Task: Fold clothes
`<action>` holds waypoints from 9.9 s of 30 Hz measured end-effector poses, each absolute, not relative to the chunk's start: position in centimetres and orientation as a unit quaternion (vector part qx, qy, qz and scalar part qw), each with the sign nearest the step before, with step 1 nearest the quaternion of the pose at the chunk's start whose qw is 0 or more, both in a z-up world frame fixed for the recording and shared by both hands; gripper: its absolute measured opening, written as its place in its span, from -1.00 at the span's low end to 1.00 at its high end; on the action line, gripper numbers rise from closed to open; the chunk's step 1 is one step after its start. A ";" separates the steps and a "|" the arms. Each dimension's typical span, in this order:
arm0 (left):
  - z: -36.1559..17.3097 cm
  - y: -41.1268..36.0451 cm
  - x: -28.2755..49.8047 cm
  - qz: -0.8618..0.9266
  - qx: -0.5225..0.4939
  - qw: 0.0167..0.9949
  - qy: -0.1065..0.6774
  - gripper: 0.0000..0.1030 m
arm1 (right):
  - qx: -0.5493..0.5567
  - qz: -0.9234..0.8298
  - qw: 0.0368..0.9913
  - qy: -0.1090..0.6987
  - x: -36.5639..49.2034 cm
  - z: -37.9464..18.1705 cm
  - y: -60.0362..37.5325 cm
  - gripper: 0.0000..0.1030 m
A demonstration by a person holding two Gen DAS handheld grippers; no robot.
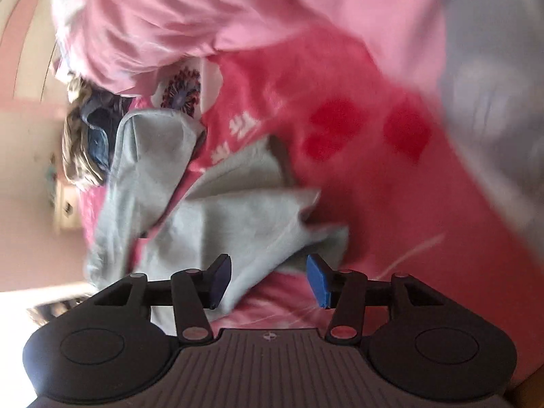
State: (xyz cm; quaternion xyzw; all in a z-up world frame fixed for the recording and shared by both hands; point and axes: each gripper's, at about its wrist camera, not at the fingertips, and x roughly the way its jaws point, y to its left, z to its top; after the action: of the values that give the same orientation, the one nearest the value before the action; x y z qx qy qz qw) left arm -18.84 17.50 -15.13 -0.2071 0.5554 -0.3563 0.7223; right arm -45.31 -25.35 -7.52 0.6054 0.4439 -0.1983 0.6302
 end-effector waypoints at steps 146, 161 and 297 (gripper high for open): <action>-16.4 27.2 -15.2 0.034 -0.284 0.867 0.408 -0.67 | 0.212 0.340 0.761 0.511 -13.3 -19.2 1.3 -0.96; -12.8 23.7 -18.3 0.078 -0.076 0.913 0.394 -0.28 | 0.030 0.319 0.833 0.451 -17.6 -15.1 2.3 -0.72; -3.1 34.5 15.2 -0.079 0.096 0.902 0.414 0.16 | 0.034 0.251 0.905 0.342 -1.3 -9.6 -0.8 -0.17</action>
State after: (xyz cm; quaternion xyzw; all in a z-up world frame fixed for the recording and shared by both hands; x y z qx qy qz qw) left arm 15.19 34.50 -3.14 0.0965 0.4139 -0.0791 0.9017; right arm -1.30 -0.75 -9.62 0.0345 0.3418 0.2507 0.9050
